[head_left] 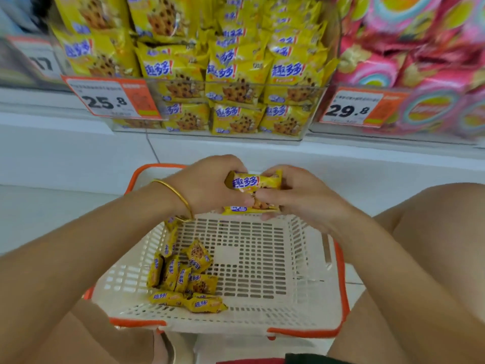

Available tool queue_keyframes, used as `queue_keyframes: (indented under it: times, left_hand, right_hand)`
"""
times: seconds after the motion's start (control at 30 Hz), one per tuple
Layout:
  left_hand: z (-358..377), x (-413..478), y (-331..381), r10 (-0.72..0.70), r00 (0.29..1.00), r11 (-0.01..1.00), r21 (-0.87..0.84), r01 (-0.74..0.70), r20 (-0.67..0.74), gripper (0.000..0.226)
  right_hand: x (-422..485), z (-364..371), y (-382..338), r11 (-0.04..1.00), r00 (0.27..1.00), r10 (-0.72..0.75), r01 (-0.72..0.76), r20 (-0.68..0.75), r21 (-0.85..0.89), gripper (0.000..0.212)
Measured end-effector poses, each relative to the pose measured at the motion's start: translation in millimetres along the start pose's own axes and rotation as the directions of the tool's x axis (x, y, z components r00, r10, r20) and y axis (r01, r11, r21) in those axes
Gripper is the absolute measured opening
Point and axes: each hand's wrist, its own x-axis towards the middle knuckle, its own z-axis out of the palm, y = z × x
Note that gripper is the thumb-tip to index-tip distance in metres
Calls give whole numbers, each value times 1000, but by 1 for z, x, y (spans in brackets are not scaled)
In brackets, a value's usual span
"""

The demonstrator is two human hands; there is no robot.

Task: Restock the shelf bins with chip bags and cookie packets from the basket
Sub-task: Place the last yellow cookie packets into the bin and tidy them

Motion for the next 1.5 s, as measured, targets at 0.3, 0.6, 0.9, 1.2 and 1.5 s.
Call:
queue_keyframes:
  times: [0.3, 0.6, 0.9, 1.2, 1.5]
  left_hand:
    - [-80, 3, 43, 615, 470, 779, 577, -243, -633, 38]
    - [-84, 40, -1, 683, 566, 505, 858, 93, -463, 48]
    - [-92, 48, -7, 697, 552, 473, 872, 127, -458, 54]
    - [-92, 50, -8, 699, 549, 472, 872, 127, -458, 54]
    - [-75, 11, -8, 774, 472, 483, 876, -10, -422, 44]
  right_hand:
    - [-5, -12, -151, 819, 772, -572, 519, -278, -243, 29]
    - [149, -16, -217, 581, 581, -701, 129, -414, -804, 42]
    - [218, -35, -222, 760, 629, -566, 148, -533, -633, 33]
    - [224, -32, -224, 625, 667, -546, -79, -507, -776, 43]
    - [110, -1, -200, 581, 614, -715, 257, -334, -772, 29]
